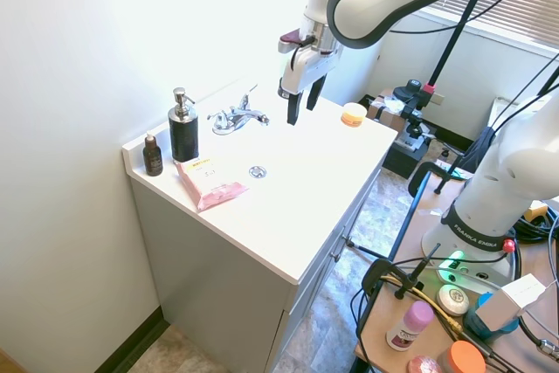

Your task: Turn on the cold water

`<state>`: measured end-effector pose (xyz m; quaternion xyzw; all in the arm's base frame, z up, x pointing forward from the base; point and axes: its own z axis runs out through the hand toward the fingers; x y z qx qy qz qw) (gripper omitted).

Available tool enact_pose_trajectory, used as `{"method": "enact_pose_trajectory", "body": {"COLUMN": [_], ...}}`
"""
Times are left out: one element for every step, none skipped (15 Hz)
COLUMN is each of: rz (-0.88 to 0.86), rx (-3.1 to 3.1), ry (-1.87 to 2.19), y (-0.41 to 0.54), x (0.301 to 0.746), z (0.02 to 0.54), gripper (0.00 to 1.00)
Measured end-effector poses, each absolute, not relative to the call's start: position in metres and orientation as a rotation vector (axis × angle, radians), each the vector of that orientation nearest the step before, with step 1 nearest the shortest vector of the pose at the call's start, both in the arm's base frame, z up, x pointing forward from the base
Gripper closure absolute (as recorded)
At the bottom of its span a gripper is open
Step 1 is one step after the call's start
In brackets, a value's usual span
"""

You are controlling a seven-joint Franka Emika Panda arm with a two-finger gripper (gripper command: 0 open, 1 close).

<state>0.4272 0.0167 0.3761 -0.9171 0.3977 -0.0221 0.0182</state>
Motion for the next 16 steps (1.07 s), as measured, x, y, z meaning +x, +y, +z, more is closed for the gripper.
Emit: {"method": "enact_pose_trajectory", "body": {"rz": [-0.068, -0.076, -0.096, -0.122, -0.150, -0.171, -0.192, -0.223, -0.252, -0.305, -0.370, -0.415, -0.453, -0.484, -0.500, -0.522], "rx": [-2.848, -2.845, -2.833, -2.808, -2.777, -2.728, -2.676, -2.633, -2.595, -2.566, -2.536, -2.513, -2.494, -2.475, -2.458, -2.447], "ry": [1.237, 1.254, 1.286, 1.333, 1.396, 1.474, 1.560, 1.638, 1.716, 1.786, 1.856, 1.911, 1.950, 1.981, 2.003, 2.025], "y": [0.017, 0.016, 0.014, 0.010, 0.005, 0.000, -0.008, -0.016, -0.025, -0.036, -0.045, -0.053, -0.058, -0.062, -0.063, -0.066], "x": [0.427, 0.428, 0.429, 0.432, 0.439, 0.451, 0.468, 0.487, 0.507, 0.527, 0.545, 0.559, 0.572, 0.583, 0.594, 0.603], "z": [0.376, 0.376, 0.376, 0.377, 0.377, 0.377, 0.376, 0.374, 0.369, 0.365, 0.360, 0.356, 0.352, 0.349, 0.346, 0.342], "gripper": [0.00, 0.00, 0.00, 0.00, 0.00, 0.00, 0.00, 0.00, 0.00, 0.00, 0.00, 0.00, 0.00, 0.00, 0.00, 0.00]}}
